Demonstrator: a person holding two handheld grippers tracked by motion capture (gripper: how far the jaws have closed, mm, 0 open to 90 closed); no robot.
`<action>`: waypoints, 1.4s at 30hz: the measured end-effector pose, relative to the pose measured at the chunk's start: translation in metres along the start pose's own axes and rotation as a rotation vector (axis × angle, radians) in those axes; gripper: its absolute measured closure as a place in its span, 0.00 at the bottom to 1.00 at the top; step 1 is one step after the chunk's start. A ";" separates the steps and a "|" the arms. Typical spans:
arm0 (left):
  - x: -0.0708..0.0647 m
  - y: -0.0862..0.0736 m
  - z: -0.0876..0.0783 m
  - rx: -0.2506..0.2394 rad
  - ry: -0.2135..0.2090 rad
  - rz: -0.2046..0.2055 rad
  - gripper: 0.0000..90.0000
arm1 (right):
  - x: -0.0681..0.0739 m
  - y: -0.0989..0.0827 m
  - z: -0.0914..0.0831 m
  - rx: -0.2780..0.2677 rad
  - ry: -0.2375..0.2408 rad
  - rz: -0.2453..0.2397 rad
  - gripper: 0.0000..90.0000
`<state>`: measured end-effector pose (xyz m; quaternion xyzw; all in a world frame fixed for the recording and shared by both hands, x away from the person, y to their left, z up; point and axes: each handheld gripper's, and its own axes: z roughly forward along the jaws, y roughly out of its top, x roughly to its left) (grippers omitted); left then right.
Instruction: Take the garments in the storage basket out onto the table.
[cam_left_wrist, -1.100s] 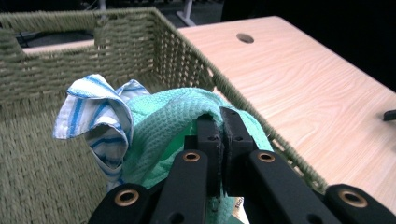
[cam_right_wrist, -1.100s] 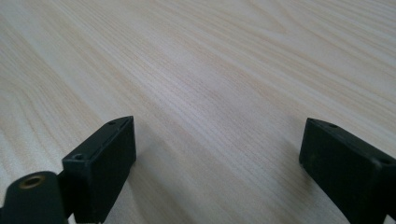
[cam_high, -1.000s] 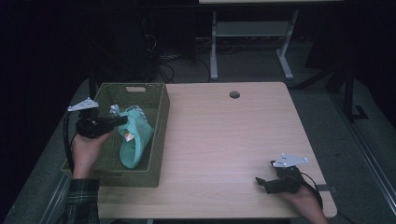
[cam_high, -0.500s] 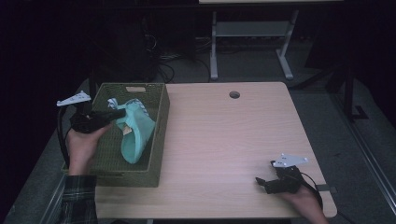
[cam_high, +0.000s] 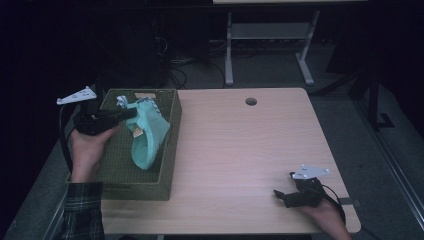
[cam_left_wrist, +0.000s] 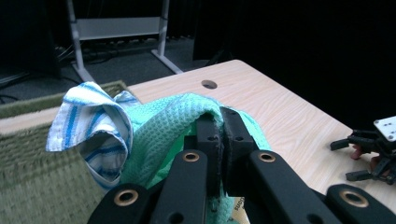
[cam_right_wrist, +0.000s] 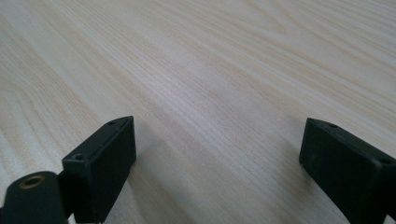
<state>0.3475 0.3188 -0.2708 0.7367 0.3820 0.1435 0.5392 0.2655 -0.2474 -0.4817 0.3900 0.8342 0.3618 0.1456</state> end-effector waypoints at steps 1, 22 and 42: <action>-0.003 0.005 0.000 -0.004 -0.010 0.009 0.97 | 0.000 0.000 0.000 -0.001 0.001 0.003 0.11; -0.036 0.044 0.015 -0.041 -0.090 0.077 0.97 | 0.000 0.000 0.000 -0.002 0.000 0.001 0.11; -0.077 0.060 0.051 -0.058 -0.208 0.136 0.97 | 0.000 0.000 0.000 -0.003 0.001 0.001 0.11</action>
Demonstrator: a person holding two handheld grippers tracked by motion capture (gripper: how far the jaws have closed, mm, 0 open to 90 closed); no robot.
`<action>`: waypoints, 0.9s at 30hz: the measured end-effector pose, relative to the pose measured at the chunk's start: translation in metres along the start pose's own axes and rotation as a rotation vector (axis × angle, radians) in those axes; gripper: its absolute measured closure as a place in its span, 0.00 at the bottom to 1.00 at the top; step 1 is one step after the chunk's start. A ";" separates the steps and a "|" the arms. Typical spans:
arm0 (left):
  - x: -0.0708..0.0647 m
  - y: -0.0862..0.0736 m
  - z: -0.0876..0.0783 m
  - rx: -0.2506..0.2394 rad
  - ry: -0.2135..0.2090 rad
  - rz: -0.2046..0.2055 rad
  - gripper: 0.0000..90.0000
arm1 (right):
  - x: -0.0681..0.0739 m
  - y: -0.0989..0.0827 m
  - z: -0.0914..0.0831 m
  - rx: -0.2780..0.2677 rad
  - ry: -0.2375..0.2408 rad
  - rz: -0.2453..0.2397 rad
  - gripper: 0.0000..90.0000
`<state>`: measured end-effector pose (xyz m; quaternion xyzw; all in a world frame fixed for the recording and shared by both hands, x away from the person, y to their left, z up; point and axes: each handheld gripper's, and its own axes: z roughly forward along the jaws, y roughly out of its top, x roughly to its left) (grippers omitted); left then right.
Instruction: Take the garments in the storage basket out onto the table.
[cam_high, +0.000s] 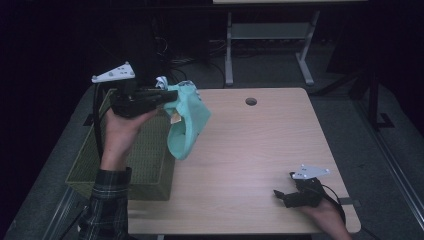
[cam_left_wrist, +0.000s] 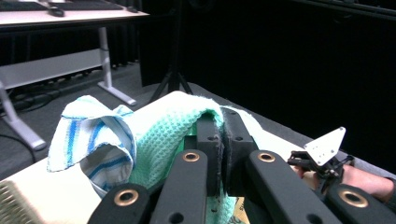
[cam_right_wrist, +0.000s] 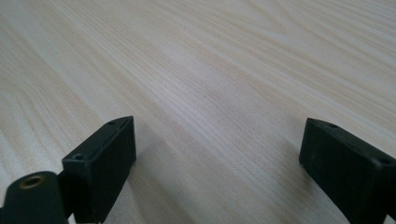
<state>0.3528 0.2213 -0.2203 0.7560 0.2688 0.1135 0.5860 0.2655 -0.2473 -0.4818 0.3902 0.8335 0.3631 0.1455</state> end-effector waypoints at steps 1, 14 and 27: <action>-0.004 0.000 0.007 0.004 -0.015 0.007 0.97 | 0.000 0.000 0.000 0.000 0.000 0.000 0.11; -0.018 -0.003 0.042 0.022 -0.088 0.018 0.97 | 0.000 0.000 0.000 -0.001 0.001 0.006 0.11; -0.031 -0.017 0.083 0.095 -0.151 0.032 0.97 | 0.000 0.000 0.000 -0.002 0.001 0.005 0.11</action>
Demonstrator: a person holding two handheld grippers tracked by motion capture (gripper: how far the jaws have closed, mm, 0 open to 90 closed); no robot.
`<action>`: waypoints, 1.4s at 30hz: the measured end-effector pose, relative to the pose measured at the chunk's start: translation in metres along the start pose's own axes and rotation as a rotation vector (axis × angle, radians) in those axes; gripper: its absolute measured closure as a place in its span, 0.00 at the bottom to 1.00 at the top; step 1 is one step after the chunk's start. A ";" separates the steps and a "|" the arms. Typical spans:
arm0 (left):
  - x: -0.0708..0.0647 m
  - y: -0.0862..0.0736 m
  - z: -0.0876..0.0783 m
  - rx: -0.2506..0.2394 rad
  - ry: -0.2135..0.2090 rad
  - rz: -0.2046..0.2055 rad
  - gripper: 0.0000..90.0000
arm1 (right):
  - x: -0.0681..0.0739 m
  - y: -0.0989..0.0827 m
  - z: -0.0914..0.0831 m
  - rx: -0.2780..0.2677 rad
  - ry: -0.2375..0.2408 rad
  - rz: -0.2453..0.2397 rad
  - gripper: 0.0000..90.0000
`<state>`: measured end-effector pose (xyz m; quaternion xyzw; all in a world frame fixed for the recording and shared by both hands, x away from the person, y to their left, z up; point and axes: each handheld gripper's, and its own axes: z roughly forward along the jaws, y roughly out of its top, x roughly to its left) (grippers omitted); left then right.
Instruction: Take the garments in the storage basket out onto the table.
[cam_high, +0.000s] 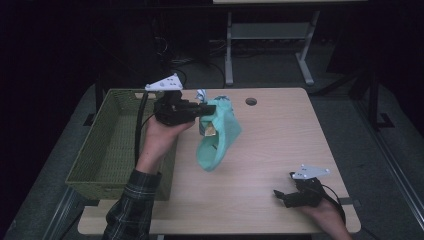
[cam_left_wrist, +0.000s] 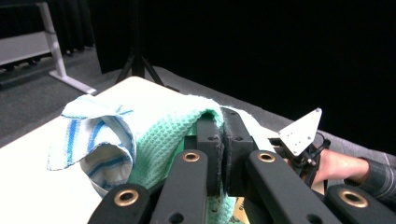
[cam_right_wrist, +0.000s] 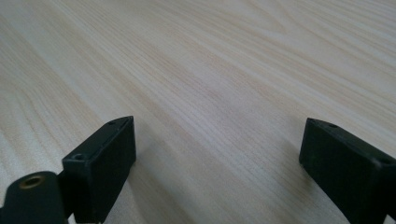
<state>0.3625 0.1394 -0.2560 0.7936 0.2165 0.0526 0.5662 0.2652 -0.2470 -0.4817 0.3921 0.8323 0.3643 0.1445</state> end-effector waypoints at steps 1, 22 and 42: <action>0.000 -0.001 0.003 0.005 -0.007 -0.002 0.97 | 0.000 0.000 0.000 0.000 0.000 0.000 0.11; -0.010 -0.039 0.072 0.155 -0.063 -0.011 0.97 | 0.000 0.000 0.000 0.001 0.000 0.000 0.11; -0.023 -0.096 0.150 0.318 -0.058 0.018 0.97 | -0.001 0.000 0.000 0.004 0.000 -0.008 0.11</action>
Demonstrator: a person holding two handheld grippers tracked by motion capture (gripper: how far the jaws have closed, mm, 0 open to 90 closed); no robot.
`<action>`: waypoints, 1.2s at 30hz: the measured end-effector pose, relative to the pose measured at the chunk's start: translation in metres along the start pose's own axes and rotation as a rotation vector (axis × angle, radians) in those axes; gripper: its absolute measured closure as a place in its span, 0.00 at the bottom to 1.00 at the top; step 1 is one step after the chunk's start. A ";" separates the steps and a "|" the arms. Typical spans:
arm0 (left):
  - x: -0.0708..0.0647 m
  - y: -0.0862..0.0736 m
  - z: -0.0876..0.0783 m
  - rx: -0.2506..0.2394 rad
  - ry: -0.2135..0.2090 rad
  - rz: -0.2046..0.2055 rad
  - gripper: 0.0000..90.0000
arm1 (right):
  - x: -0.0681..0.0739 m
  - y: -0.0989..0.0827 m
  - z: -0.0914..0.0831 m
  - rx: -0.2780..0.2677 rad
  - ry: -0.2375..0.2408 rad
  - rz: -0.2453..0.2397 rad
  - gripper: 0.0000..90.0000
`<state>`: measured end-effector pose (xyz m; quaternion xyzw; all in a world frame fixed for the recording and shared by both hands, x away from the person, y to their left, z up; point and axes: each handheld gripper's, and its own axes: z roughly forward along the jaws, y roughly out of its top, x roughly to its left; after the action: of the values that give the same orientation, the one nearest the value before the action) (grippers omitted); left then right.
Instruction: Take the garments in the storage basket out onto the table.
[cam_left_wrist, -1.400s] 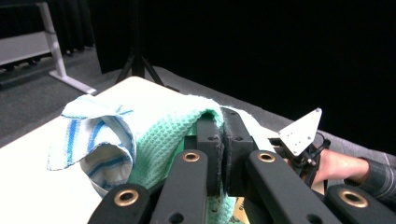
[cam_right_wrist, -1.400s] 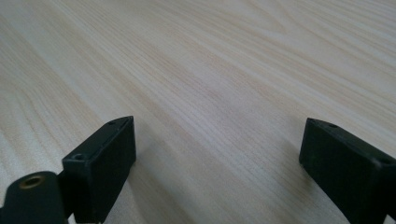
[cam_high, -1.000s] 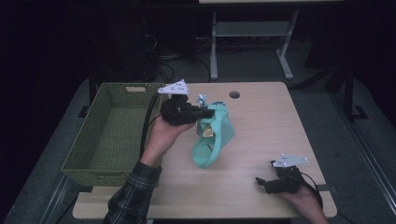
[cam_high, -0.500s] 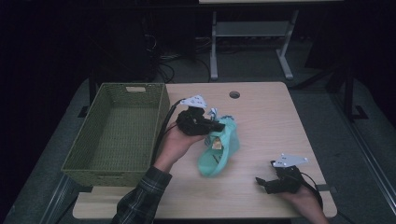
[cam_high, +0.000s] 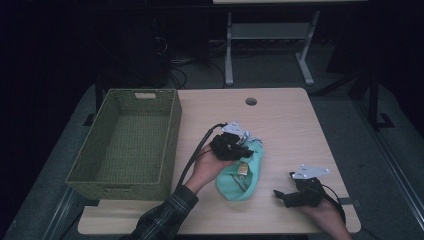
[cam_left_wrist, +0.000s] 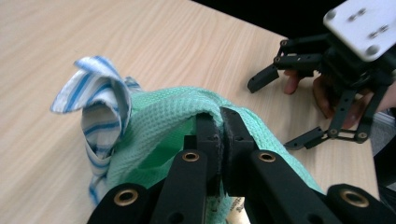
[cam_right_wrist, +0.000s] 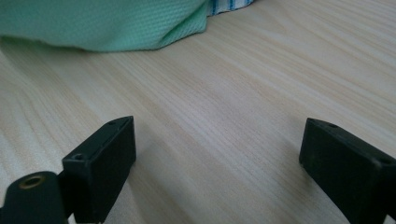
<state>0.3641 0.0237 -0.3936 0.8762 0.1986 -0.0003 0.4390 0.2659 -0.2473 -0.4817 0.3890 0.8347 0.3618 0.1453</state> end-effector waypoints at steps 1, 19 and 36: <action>0.000 0.000 0.000 0.000 0.000 0.000 0.97 | 0.000 0.000 0.000 0.000 0.000 0.000 0.11; -0.011 -0.027 0.058 0.103 -0.008 0.022 0.94 | 0.001 0.000 0.000 0.001 0.003 -0.001 0.11; -0.019 -0.026 0.051 0.118 -0.017 0.028 0.64 | 0.001 0.000 0.000 -0.001 0.007 -0.006 0.11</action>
<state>0.3466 -0.0078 -0.4414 0.9032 0.1821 -0.0135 0.3885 0.2655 -0.2466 -0.4817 0.3850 0.8363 0.3630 0.1436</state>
